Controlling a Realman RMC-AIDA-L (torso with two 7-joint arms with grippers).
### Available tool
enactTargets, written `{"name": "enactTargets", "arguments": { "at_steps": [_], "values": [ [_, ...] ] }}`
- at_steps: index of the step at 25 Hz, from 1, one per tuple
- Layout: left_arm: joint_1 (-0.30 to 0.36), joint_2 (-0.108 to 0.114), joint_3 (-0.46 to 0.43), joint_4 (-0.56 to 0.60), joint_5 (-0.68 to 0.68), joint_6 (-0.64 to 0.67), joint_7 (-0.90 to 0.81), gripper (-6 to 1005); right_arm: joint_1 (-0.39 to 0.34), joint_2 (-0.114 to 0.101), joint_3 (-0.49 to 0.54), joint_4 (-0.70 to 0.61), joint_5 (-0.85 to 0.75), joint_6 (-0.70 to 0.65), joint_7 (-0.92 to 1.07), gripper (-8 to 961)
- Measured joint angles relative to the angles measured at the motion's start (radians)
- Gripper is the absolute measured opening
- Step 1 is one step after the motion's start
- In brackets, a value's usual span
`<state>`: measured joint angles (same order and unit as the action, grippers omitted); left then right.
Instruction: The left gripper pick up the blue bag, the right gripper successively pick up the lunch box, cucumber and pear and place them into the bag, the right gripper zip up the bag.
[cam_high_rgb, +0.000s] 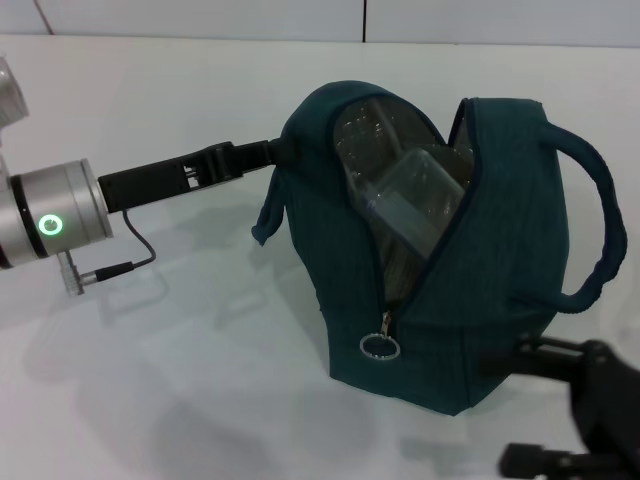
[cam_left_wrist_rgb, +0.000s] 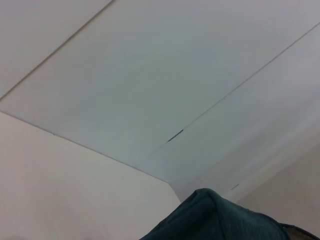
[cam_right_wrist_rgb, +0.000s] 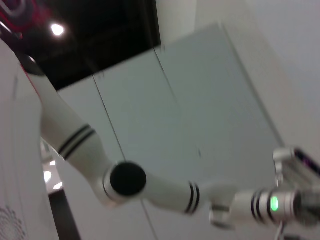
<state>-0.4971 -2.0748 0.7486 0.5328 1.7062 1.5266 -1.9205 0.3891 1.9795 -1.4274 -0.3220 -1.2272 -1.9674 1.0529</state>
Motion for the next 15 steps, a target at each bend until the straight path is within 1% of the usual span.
{"name": "enactTargets", "arguments": {
  "at_steps": [2, 5, 7, 11, 15],
  "values": [
    [0.0, -0.002, 0.0, 0.0, 0.0, 0.0, 0.0, 57, 0.014, 0.008, 0.0, 0.0, -0.034, 0.034, 0.03, 778],
    [0.0, -0.006, 0.0, -0.003, -0.001, 0.0, 0.0, 57, 0.04, 0.031, -0.001, 0.0, -0.085, 0.109, 0.057, 778],
    [0.002, -0.008, 0.0, -0.005, -0.003, 0.0, 0.0, 57, 0.06, 0.041, -0.01, 0.0, -0.102, 0.16, 0.068, 778],
    [0.019, -0.011, 0.0, -0.008, -0.031, 0.004, 0.0, 57, 0.085, 0.047, -0.03, 0.001, -0.099, 0.256, 0.087, 777],
    [0.045, -0.006, 0.001, -0.008, -0.042, 0.011, -0.002, 56, 0.091, 0.047, -0.029, 0.001, -0.082, 0.313, 0.099, 777]
  ]
}}
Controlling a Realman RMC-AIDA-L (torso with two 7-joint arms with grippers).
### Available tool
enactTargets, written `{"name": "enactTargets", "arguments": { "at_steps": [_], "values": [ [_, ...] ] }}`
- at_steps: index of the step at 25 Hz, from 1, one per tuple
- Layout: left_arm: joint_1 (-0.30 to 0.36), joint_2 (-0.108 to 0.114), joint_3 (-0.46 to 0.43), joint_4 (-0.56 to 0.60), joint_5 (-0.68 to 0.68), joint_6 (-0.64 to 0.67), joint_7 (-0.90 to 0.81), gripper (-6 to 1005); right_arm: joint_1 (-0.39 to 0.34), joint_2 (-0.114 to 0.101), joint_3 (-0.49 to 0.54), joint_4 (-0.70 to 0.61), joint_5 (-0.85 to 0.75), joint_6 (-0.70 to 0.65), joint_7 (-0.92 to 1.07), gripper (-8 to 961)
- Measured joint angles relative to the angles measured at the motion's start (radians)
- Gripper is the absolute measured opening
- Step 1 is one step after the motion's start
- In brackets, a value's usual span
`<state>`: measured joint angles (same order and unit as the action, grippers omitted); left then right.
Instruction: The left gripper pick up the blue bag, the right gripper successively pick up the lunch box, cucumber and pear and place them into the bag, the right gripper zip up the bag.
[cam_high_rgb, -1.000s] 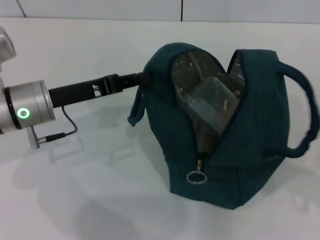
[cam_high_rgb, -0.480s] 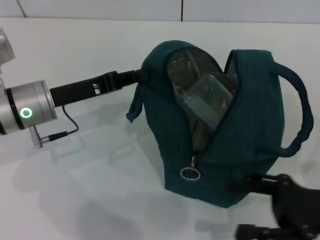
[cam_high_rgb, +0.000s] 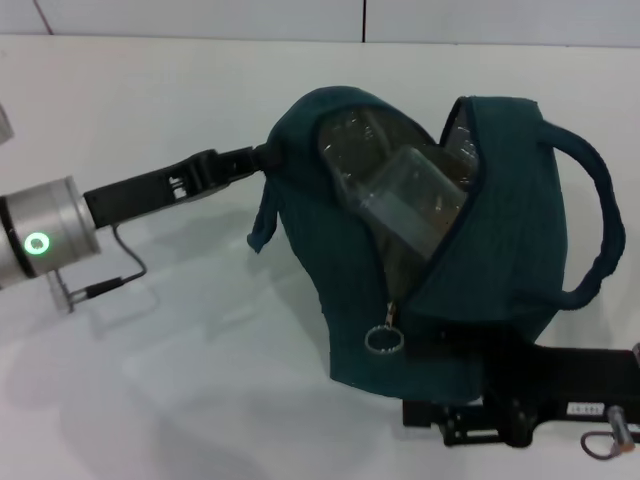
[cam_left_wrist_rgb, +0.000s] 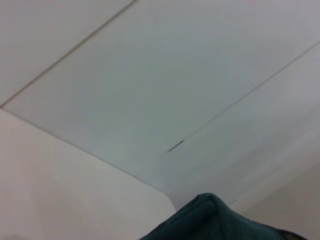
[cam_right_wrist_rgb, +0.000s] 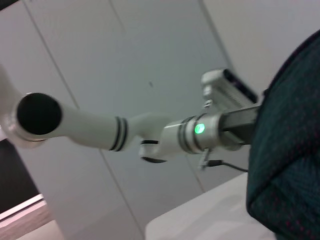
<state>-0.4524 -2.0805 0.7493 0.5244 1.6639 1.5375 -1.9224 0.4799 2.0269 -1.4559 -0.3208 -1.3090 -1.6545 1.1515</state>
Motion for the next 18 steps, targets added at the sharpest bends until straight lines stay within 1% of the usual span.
{"name": "enactTargets", "arguments": {
  "at_steps": [3, 8, 10, 13, 18],
  "values": [
    [0.025, 0.003, -0.001, 0.0, -0.006, 0.006, 0.001, 56, 0.0, 0.0, 0.0, -0.004, 0.008, 0.027, 0.013, 778],
    [0.03, 0.003, -0.001, 0.0, -0.007, 0.01, 0.001, 56, 0.006, 0.001, -0.005, -0.008, 0.027, 0.055, 0.028, 778],
    [0.031, 0.003, -0.001, 0.0, -0.007, 0.011, 0.001, 57, 0.018, -0.002, -0.022, -0.008, 0.027, 0.035, 0.04, 778],
    [0.036, 0.01, -0.001, 0.0, -0.007, 0.011, -0.001, 56, 0.026, -0.01, -0.04, -0.01, 0.027, 0.011, 0.069, 778],
    [0.036, 0.014, -0.001, 0.0, -0.007, 0.011, -0.004, 56, 0.014, -0.026, -0.036, -0.004, 0.02, -0.014, 0.093, 778]
  ]
}}
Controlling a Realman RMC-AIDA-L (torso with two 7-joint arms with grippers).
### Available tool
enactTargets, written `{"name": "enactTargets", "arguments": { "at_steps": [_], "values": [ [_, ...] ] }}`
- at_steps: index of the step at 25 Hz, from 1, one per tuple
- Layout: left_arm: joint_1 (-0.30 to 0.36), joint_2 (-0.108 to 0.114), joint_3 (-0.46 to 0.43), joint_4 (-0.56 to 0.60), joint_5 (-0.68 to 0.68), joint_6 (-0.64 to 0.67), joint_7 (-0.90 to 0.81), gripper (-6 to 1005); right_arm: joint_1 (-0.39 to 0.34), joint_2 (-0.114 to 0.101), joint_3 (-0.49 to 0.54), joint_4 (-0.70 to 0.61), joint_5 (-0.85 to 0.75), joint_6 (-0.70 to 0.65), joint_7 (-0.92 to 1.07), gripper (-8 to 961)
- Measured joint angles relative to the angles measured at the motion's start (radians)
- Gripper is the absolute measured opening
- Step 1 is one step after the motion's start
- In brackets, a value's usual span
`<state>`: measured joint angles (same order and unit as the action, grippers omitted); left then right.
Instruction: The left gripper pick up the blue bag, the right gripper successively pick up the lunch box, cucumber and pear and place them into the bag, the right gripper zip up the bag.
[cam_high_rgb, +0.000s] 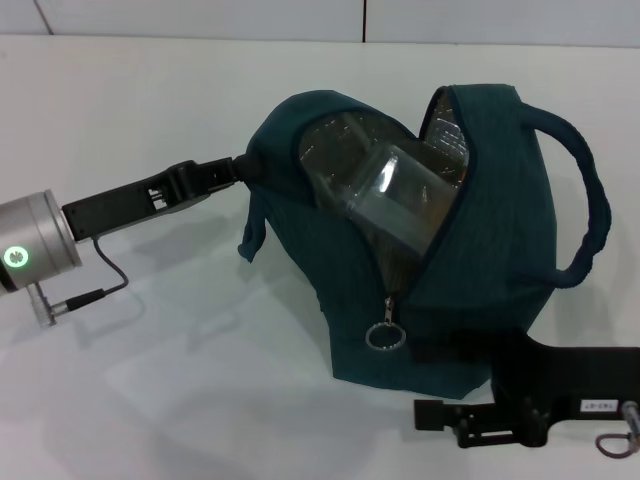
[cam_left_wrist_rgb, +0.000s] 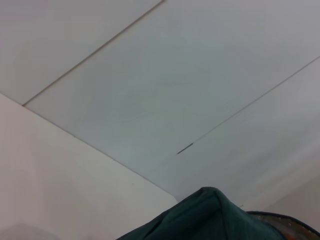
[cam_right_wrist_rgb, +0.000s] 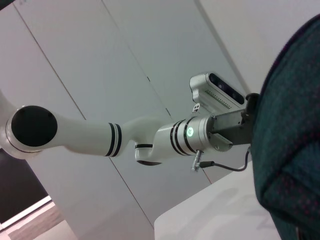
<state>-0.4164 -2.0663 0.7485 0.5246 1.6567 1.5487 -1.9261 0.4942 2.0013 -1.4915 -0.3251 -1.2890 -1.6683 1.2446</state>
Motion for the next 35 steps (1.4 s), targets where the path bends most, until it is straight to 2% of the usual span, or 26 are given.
{"name": "enactTargets", "arguments": {
  "at_steps": [5, 17, 25, 30, 35],
  "values": [
    [-0.004, 0.0, 0.0, 0.0, 0.0, 0.0, -0.001, 56, -0.009, -0.007, 0.001, 0.001, -0.001, 0.02, 0.012, 778],
    [-0.005, -0.004, 0.007, 0.0, 0.006, 0.0, -0.002, 56, 0.011, 0.021, -0.001, -0.027, -0.017, 0.163, 0.004, 777],
    [0.007, -0.004, 0.009, 0.0, 0.009, 0.014, 0.005, 57, -0.024, 0.024, 0.003, -0.04, 0.11, 0.164, -0.066, 777],
    [0.008, -0.006, 0.009, 0.0, 0.01, 0.014, 0.007, 56, -0.011, 0.026, -0.056, -0.041, 0.127, 0.167, -0.076, 777],
    [0.007, -0.006, 0.01, 0.0, 0.011, 0.027, 0.012, 56, -0.011, 0.027, -0.083, -0.032, 0.169, 0.229, -0.067, 778]
  ]
}}
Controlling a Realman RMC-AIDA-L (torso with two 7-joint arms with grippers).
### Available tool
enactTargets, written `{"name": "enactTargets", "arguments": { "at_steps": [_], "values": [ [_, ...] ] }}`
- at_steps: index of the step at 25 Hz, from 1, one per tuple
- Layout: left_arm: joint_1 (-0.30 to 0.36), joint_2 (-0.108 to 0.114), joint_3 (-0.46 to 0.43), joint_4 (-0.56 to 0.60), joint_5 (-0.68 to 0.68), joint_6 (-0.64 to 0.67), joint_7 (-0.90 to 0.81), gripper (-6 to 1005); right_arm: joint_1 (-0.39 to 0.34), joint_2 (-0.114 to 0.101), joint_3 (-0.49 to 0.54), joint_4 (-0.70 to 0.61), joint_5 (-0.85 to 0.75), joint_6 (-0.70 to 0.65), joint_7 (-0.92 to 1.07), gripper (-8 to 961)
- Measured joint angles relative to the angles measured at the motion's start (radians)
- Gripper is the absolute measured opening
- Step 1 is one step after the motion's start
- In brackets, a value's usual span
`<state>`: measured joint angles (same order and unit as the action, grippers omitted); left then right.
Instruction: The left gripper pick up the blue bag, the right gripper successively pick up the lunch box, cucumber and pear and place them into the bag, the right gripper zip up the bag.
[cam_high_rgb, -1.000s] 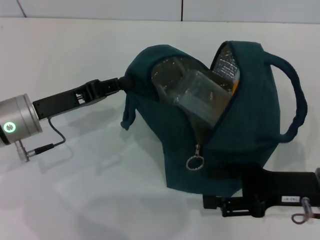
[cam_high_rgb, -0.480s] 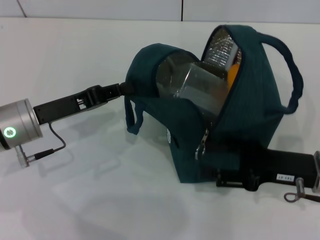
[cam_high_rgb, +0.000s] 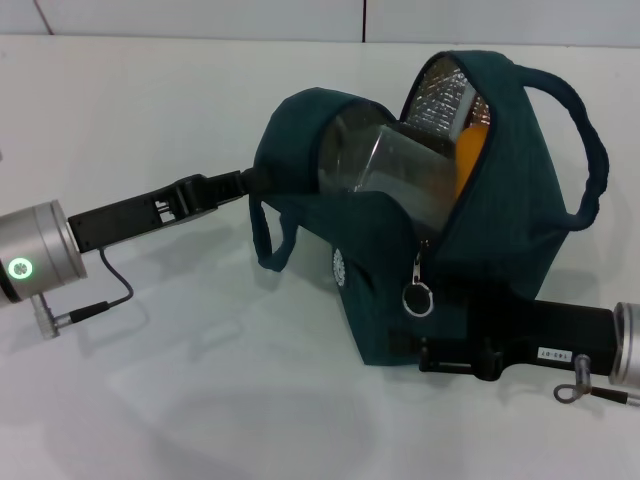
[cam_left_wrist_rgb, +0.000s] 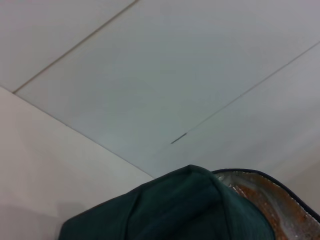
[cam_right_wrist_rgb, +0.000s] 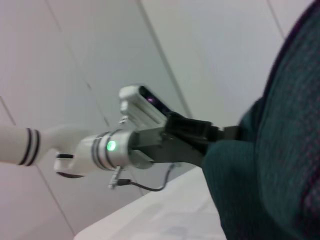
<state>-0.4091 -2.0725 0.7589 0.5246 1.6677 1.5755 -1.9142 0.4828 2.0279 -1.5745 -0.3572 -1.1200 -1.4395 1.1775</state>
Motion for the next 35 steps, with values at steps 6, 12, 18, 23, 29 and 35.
{"name": "enactTargets", "arguments": {
  "at_steps": [6, 12, 18, 23, 29, 35],
  "values": [
    [0.002, 0.0, 0.0, 0.0, 0.0, 0.01, 0.006, 56, -0.003, 0.0, -0.049, 0.007, 0.053, 0.033, 0.004, 778],
    [0.003, 0.001, 0.0, 0.0, 0.0, 0.024, 0.007, 57, -0.016, 0.0, -0.054, 0.008, 0.082, 0.051, 0.005, 743],
    [0.006, 0.002, 0.0, 0.0, 0.0, 0.025, 0.007, 56, -0.025, 0.0, -0.081, 0.008, 0.138, 0.075, 0.0, 594],
    [0.014, 0.003, 0.0, 0.0, 0.0, 0.026, 0.009, 56, -0.028, 0.0, -0.082, 0.008, 0.14, 0.079, -0.001, 382],
    [0.014, 0.003, 0.001, 0.0, 0.0, 0.026, 0.013, 57, -0.029, 0.0, -0.086, 0.008, 0.152, 0.079, 0.004, 148],
    [0.007, 0.002, 0.0, 0.0, 0.0, 0.026, 0.016, 57, -0.04, 0.0, -0.092, 0.009, 0.165, 0.076, 0.006, 9]
  ]
}}
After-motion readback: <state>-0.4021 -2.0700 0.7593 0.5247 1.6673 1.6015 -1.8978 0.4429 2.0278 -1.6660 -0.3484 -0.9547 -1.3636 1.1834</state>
